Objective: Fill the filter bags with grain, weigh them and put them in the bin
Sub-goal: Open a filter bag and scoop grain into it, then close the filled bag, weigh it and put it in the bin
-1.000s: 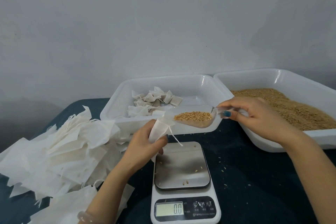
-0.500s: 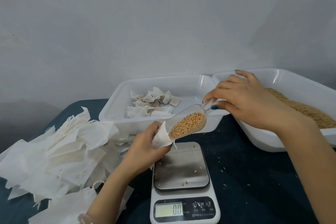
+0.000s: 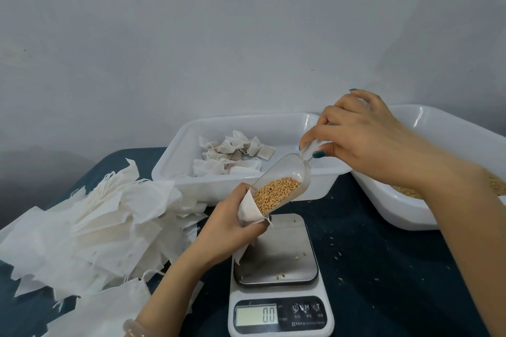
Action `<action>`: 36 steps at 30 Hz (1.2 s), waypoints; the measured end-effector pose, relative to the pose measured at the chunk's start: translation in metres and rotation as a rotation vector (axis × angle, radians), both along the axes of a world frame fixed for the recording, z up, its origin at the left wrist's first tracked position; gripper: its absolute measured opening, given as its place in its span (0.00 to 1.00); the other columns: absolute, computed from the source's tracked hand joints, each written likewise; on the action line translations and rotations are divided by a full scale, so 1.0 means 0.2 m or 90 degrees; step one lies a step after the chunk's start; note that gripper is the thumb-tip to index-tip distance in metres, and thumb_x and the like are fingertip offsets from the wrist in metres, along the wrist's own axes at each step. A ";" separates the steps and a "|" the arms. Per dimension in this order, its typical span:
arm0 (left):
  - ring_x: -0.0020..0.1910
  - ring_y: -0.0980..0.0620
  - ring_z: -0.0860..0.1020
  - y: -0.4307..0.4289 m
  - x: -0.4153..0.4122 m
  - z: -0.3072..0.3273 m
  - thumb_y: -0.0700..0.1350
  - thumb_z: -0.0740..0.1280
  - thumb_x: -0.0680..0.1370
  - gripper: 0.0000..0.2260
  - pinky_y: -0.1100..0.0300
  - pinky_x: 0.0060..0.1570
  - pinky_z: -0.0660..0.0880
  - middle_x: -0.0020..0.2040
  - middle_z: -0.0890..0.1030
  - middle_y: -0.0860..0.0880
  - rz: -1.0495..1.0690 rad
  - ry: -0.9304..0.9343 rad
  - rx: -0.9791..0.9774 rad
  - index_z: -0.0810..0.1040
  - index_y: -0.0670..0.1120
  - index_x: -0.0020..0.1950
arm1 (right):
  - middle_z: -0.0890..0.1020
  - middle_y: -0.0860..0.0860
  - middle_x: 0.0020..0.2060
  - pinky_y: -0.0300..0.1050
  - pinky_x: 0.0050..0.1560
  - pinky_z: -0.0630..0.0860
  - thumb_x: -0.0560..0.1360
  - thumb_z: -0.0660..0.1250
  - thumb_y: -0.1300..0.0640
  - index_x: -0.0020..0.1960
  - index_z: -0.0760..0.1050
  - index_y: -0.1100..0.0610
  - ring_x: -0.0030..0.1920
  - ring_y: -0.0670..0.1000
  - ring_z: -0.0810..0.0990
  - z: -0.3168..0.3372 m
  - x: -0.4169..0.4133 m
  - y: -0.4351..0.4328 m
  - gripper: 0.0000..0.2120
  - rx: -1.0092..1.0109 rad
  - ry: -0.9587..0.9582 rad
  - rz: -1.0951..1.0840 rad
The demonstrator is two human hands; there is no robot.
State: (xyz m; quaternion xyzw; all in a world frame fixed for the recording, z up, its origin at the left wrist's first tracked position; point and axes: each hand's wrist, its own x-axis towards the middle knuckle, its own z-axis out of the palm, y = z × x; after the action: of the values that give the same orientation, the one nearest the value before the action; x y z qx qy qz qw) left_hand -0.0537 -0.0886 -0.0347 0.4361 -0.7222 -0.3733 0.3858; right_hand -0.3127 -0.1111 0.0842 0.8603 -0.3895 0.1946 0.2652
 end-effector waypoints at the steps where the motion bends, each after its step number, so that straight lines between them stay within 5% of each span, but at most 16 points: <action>1: 0.32 0.51 0.80 0.00 0.00 0.00 0.51 0.70 0.68 0.17 0.48 0.35 0.81 0.46 0.82 0.50 -0.001 0.008 0.003 0.72 0.53 0.55 | 0.80 0.49 0.43 0.67 0.64 0.65 0.73 0.72 0.53 0.56 0.82 0.47 0.51 0.59 0.77 0.01 0.00 0.00 0.12 -0.002 0.001 -0.001; 10: 0.35 0.55 0.80 0.00 0.00 0.00 0.52 0.69 0.69 0.14 0.62 0.34 0.78 0.46 0.81 0.56 -0.005 0.020 -0.010 0.72 0.57 0.52 | 0.81 0.48 0.45 0.61 0.65 0.62 0.74 0.69 0.52 0.57 0.82 0.46 0.53 0.57 0.73 0.04 -0.02 0.01 0.12 0.021 -0.016 -0.017; 22: 0.31 0.50 0.79 0.00 0.00 0.00 0.43 0.67 0.72 0.11 0.56 0.34 0.79 0.40 0.80 0.49 -0.012 0.045 0.002 0.73 0.54 0.53 | 0.81 0.48 0.46 0.58 0.63 0.63 0.75 0.64 0.49 0.58 0.81 0.46 0.52 0.55 0.71 0.04 -0.04 0.02 0.14 0.052 -0.040 -0.034; 28: 0.29 0.50 0.75 0.02 0.00 0.04 0.41 0.65 0.75 0.08 0.61 0.33 0.76 0.35 0.78 0.50 -0.018 0.103 0.006 0.73 0.51 0.51 | 0.76 0.41 0.45 0.45 0.58 0.57 0.75 0.53 0.39 0.58 0.77 0.38 0.49 0.43 0.61 -0.04 -0.10 0.03 0.19 0.183 -0.162 -0.044; 36: 0.28 0.50 0.74 0.03 0.00 0.07 0.44 0.66 0.75 0.10 0.59 0.32 0.74 0.34 0.76 0.49 -0.022 0.170 -0.001 0.72 0.40 0.52 | 0.80 0.40 0.52 0.51 0.59 0.62 0.72 0.50 0.34 0.54 0.70 0.28 0.52 0.45 0.66 -0.25 -0.12 0.05 0.15 0.326 -0.365 -0.006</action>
State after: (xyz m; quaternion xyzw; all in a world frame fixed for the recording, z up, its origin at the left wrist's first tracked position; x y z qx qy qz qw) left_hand -0.0537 -0.0822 -0.0200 0.3699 -0.6723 -0.4340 0.4721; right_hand -0.3368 -0.1008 0.0342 0.8076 -0.4876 0.3226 -0.0774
